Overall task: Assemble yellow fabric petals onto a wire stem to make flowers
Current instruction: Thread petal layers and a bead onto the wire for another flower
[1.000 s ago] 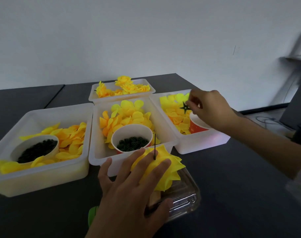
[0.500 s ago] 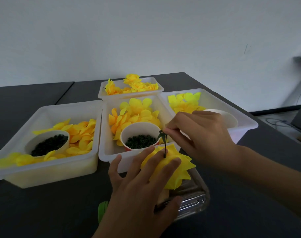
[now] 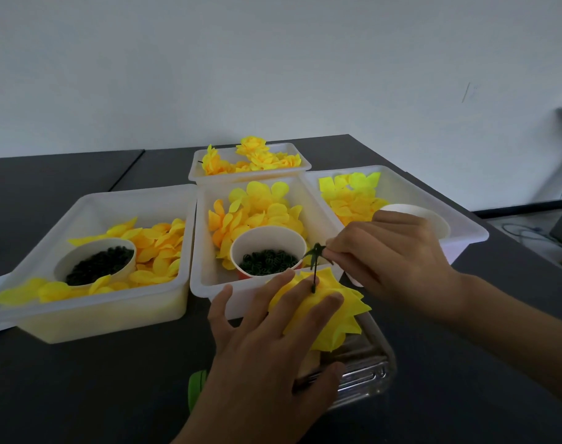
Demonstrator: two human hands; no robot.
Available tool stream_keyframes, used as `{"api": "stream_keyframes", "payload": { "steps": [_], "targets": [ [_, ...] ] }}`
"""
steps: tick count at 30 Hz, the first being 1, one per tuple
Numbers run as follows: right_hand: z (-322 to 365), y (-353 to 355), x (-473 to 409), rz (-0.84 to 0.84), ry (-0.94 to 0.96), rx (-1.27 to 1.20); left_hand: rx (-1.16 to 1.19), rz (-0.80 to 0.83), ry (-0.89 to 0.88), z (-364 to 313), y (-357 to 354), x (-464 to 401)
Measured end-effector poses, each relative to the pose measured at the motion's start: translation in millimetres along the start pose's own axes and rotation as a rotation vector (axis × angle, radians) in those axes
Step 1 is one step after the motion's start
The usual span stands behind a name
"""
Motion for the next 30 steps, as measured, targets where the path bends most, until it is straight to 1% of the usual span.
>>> {"api": "stream_keyframes", "payload": {
  "steps": [2, 4, 9, 11, 19, 28, 30],
  "targets": [
    [1, -1, 3, 0.013, -0.006, -0.041, 0.008, 0.004, 0.009, 0, 0, 0],
    [1, 0, 5, 0.001, -0.052, -0.083, 0.006, 0.011, 0.01, -1, 0, 0],
    [-2, 2, 3, -0.052, -0.276, -0.189, 0.006, 0.021, 0.017, 0, -1, 0],
    [-3, 2, 2, -0.053, -0.316, -0.218, 0.004, 0.022, 0.017, 0, -1, 0],
    [2, -2, -4, -0.056, -0.298, -0.228, 0.012, 0.018, 0.022, 0, -2, 1],
    [11, 1, -4, -0.082, -0.22, -0.161, 0.031, 0.009, 0.031, 0, -2, 2],
    [11, 1, -4, -0.077, -0.229, -0.15, 0.022, 0.014, 0.032, 0, -2, 2]
  ]
}}
Point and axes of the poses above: each hand's wrist, its own x-axis away from the middle knuckle, its own y-axis out of the back of the hand, z = x × y, the point moved 6 cm from there along -x, towards the middle knuckle, and after that the axes turned 7 degrees about -z, right-handed, at the moved point
